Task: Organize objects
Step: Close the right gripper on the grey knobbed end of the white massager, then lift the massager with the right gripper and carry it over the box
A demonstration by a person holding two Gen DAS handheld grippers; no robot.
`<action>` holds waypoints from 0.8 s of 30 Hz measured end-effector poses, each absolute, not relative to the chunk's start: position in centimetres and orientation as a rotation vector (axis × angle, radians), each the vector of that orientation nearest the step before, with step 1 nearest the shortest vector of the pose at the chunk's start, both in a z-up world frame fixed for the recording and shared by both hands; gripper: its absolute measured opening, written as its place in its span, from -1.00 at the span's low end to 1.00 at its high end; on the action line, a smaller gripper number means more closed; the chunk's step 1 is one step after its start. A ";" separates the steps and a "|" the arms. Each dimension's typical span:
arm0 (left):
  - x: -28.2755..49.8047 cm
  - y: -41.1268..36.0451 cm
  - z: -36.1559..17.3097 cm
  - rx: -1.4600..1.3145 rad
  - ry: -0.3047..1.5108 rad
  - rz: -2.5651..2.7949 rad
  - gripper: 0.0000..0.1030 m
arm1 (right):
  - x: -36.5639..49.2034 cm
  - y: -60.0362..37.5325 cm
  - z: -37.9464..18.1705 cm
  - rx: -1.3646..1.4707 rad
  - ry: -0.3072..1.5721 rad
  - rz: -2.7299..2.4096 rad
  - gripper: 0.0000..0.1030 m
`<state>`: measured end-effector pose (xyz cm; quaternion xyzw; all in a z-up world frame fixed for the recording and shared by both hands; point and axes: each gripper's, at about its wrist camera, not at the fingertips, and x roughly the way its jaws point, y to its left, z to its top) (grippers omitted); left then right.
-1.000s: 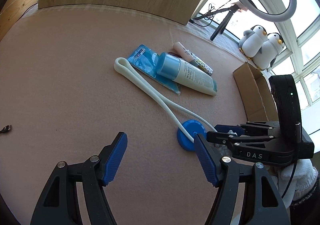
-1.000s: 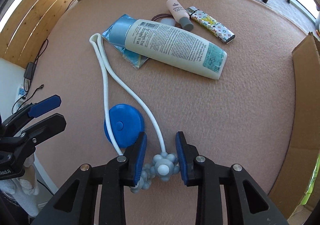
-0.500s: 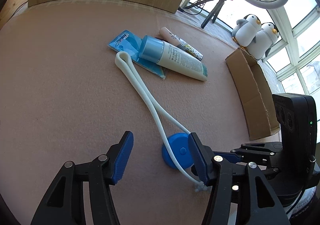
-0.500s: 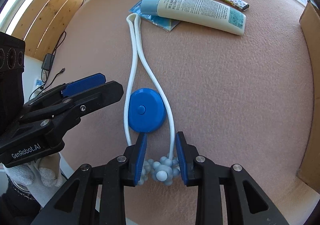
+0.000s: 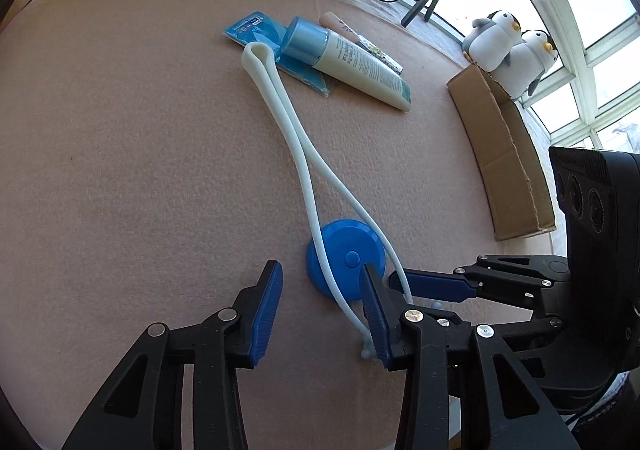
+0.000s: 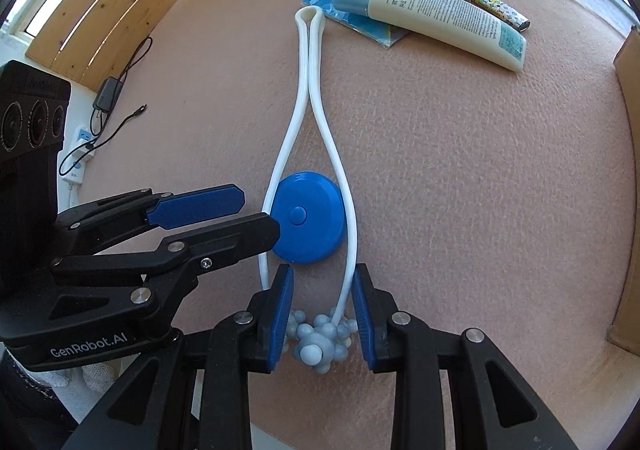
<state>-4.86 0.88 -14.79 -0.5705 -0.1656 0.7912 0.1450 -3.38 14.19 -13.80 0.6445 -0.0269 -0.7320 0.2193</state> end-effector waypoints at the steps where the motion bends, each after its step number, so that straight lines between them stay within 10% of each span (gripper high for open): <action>1: -4.9 0.9 -14.8 -1.645 -0.475 2.282 -0.17 | -3.3 14.2 -13.8 1.781 -0.072 -2.027 -0.46; 24: -6.7 2.6 -12.5 -1.554 -0.403 2.330 -0.59 | -2.4 15.5 -12.0 1.700 -0.023 -2.154 -0.87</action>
